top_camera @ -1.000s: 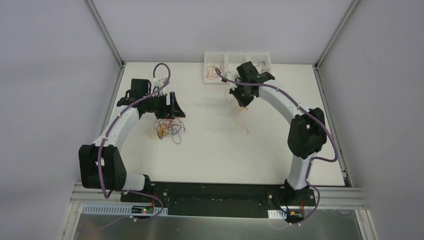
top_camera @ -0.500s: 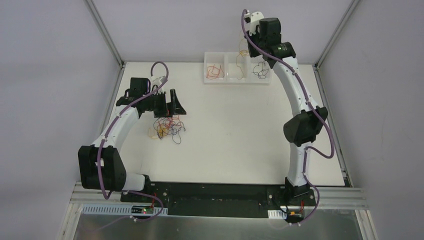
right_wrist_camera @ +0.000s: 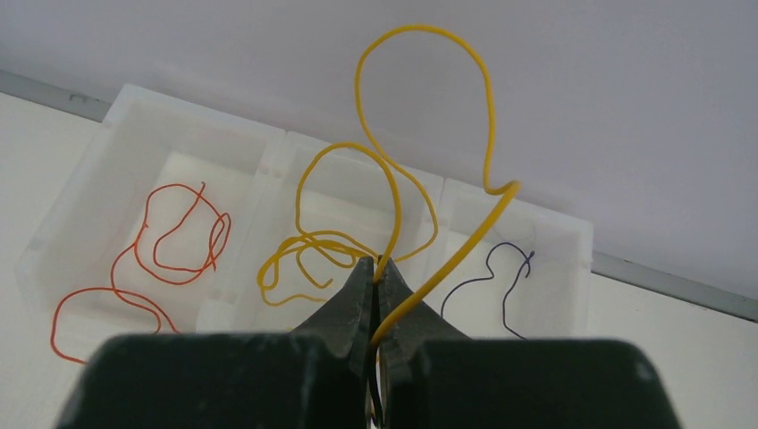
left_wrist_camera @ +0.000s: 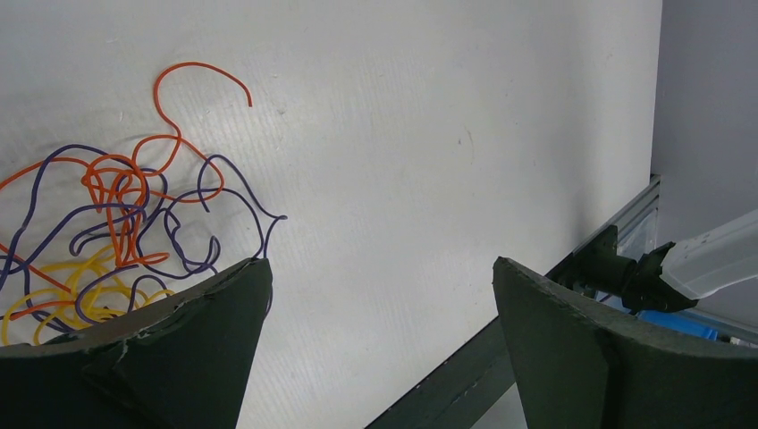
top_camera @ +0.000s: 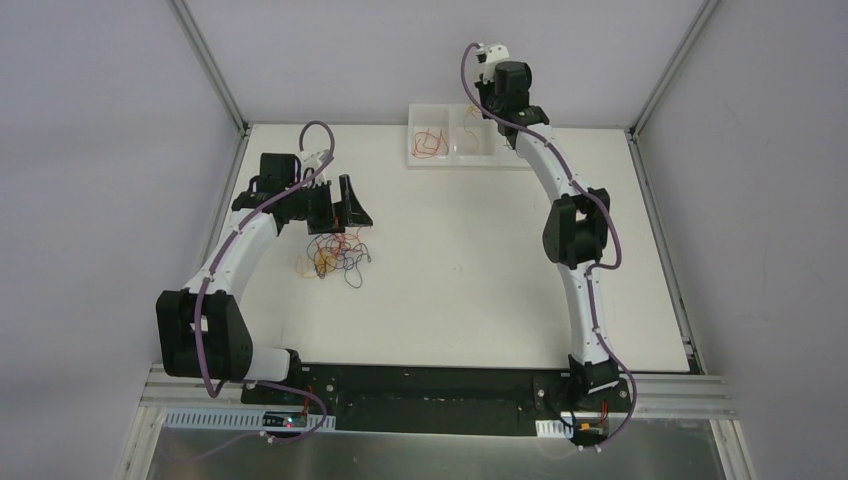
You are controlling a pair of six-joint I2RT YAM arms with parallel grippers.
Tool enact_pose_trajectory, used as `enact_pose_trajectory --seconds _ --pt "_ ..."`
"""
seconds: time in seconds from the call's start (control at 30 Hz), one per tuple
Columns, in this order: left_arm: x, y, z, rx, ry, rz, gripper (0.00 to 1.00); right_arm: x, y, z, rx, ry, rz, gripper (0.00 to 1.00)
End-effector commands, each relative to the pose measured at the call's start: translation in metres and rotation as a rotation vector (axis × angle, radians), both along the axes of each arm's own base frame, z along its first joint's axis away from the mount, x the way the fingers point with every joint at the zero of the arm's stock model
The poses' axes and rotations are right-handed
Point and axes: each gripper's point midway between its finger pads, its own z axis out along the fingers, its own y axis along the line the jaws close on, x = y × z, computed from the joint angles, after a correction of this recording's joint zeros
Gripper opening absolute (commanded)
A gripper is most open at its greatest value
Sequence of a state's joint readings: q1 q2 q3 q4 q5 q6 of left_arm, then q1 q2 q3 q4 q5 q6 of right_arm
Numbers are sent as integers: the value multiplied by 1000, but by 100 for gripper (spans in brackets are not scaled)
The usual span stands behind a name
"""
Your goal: Untangle the cables
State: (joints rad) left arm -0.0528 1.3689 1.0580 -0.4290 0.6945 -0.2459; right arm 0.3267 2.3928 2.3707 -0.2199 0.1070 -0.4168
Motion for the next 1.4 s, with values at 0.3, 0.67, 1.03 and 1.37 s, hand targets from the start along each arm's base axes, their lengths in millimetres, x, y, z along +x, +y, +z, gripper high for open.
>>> enact_pose_trajectory --seconds 0.3,0.67,1.03,1.37 --pt "10 0 13 -17 -19 4 99 8 12 -6 87 -32 28 44" --pt "-14 37 16 272 -52 -101 99 -78 8 62 121 55 147 91" --pt "-58 121 -51 680 158 -314 99 -258 -17 82 271 392 230 99" --pt "-12 95 -112 522 287 -323 94 -370 -28 78 402 606 321 99"
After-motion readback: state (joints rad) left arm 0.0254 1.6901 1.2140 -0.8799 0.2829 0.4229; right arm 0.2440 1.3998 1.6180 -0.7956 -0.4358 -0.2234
